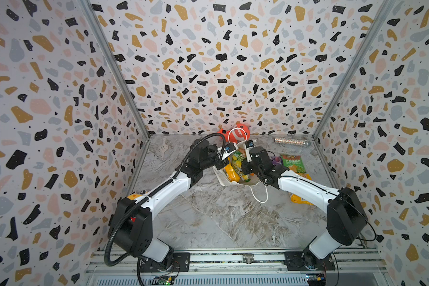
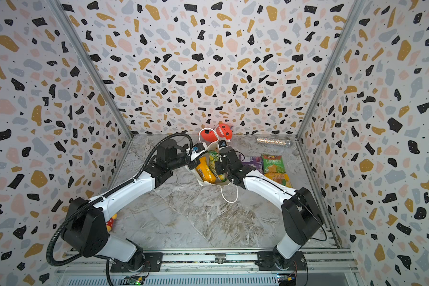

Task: Take the snacks out of the paper bag

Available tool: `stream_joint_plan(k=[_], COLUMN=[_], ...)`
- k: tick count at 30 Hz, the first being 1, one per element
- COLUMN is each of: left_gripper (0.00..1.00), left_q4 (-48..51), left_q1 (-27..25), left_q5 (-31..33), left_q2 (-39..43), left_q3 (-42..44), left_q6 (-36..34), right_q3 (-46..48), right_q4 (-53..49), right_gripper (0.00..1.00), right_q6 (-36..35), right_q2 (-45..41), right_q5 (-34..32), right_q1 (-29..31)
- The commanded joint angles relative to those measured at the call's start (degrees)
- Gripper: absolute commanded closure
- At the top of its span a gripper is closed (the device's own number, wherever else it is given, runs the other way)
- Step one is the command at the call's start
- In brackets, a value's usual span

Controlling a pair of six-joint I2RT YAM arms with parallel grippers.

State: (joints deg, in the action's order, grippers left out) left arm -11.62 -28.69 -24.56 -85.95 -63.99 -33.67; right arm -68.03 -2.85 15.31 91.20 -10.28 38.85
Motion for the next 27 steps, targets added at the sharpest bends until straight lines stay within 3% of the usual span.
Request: stream_joint_plan(k=[1,14,18,24,27], left_gripper=[1.00,1.00,1.00,1.00,1.00], left_q4=[-4.2,-4.0,-4.2,-4.0,-4.0], left_q1=[-0.5,-0.4,-0.4,-0.4,-0.4], left_q5=[-1.5,-0.9,-1.3,-1.3,-1.2], left_q2=[1.6,1.4,1.1,1.5,1.7], left_q3=[0.5,0.0,-0.1,0.0,0.1], left_q6=[-0.7,0.0,0.3,0.3,0.3], right_q3=[-0.3,4.2,5.3,5.4,5.8], right_q4=[4.9,7.7,8.7,7.8,7.6], right_gripper=[0.97,0.94,0.92,0.80,0.93], right_q6=[-1.1,-3.6,-3.3,-4.4,-4.8], right_q2=[-5.3,-16.7,-15.6,-10.9,-10.4], right_q5=[2.4,16.1,22.8,26.9,27.2], right_q1=[-0.2,1.9,2.0,2.3,2.4])
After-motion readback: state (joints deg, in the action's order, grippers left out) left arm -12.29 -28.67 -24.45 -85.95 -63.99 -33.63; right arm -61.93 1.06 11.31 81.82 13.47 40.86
